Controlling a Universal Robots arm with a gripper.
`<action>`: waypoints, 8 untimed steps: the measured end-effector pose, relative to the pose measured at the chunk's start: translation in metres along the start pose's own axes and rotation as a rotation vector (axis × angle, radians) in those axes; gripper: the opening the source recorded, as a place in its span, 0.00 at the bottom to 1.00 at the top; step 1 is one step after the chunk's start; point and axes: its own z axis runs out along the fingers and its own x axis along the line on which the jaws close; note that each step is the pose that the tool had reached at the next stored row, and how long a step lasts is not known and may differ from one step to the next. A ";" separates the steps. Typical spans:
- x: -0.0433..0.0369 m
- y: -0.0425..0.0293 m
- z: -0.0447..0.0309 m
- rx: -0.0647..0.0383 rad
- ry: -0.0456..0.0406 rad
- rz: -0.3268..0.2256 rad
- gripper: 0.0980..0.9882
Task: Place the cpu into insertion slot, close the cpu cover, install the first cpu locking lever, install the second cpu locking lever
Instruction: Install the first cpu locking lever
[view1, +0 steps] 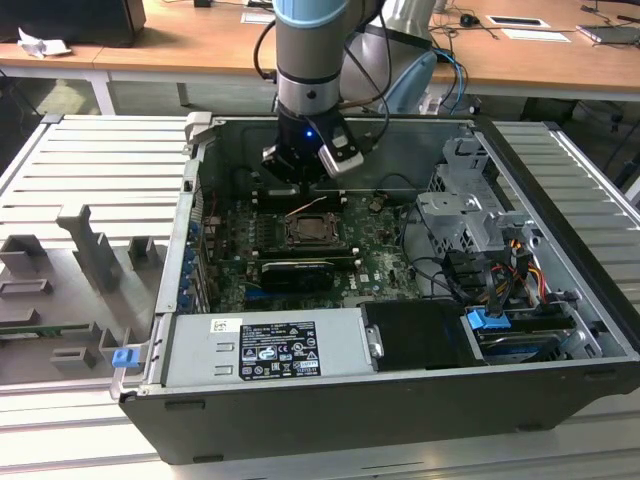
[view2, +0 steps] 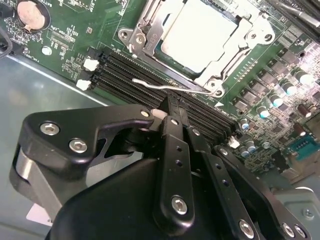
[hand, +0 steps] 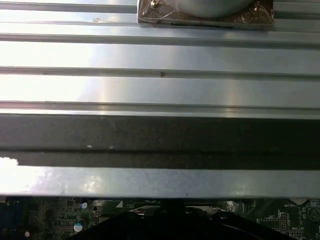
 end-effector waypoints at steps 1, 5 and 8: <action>-0.0004 -0.0003 0.0003 0.000 -0.0002 0.000 0.01; -0.0038 -0.0006 0.0012 0.000 0.0000 0.000 0.01; -0.0151 -0.0012 0.0045 0.000 0.0000 0.000 0.01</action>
